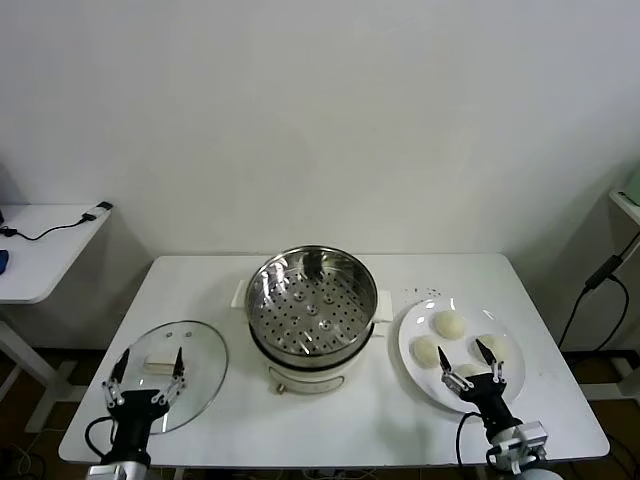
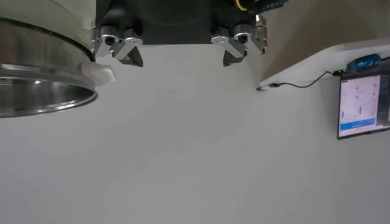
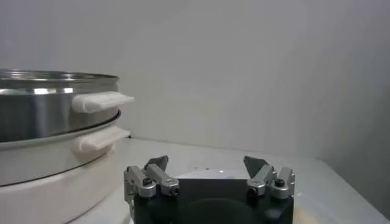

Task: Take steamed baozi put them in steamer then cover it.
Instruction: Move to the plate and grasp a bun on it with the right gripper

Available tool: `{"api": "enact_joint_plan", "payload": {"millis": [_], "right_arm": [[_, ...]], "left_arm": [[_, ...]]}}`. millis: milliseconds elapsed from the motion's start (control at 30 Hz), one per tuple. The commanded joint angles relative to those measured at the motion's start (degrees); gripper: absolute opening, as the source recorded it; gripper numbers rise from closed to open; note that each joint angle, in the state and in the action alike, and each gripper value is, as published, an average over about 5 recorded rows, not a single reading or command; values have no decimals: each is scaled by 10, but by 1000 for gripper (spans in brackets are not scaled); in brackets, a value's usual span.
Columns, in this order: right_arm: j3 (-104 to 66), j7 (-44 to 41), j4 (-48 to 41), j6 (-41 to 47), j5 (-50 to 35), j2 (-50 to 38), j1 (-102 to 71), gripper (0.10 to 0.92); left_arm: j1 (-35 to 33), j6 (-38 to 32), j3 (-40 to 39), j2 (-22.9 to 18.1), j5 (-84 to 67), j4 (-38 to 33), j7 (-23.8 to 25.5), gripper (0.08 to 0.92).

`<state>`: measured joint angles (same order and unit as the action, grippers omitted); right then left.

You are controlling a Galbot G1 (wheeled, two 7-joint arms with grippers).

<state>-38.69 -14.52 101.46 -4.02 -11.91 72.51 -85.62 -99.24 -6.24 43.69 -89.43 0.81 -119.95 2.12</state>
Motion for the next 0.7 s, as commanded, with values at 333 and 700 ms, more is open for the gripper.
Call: {"api": "enact_joint_plan", "payload": {"millis": [333,700], "right_arm": [[149,-272,-109,185,101,-388,243,823],[704,-437,-307,148,129,-457,783,823]], "left_arm": [[-3,8,-8,7,9,-5,-13,823],[-10,5,-8,8,10,-7,-18,823]]}}
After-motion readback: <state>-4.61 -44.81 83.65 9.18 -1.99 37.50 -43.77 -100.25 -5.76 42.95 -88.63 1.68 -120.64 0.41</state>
